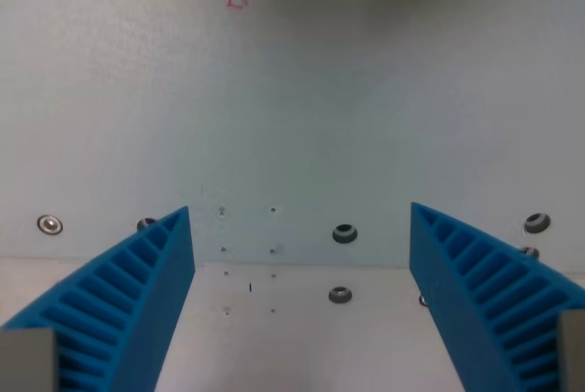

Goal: Rotate around gripper negative y

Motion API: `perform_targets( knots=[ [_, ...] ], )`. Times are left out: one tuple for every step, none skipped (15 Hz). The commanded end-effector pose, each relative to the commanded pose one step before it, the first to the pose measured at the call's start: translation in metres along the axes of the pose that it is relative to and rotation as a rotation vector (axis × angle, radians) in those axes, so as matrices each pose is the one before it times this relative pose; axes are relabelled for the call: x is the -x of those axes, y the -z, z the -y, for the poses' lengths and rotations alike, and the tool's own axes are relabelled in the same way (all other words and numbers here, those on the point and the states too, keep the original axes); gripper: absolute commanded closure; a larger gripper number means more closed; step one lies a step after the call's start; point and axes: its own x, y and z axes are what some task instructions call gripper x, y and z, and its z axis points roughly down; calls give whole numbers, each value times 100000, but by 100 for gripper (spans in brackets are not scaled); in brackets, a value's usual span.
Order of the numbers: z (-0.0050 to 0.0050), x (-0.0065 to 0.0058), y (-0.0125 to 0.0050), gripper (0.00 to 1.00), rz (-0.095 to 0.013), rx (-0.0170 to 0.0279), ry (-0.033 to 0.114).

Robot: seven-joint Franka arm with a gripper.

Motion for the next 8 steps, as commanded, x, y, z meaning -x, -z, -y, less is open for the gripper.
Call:
perform_targets(
  knots=[
    [-36, -740, 721, 0, 23524, 1660, -352],
    [0, 0, 0, 0, 1167, 0, 0],
    [0, 0, 0, 0, 1167, 0, 0],
    [0, 0, 0, 0, 1167, 0, 0],
    [0, 0, 0, 0, 1167, 0, 0],
    [0, 0, 0, 0, 1167, 0, 0],
    [0, 0, 0, 0, 1167, 0, 0],
    [0, 0, 0, 0, 1167, 0, 0]
  ],
)
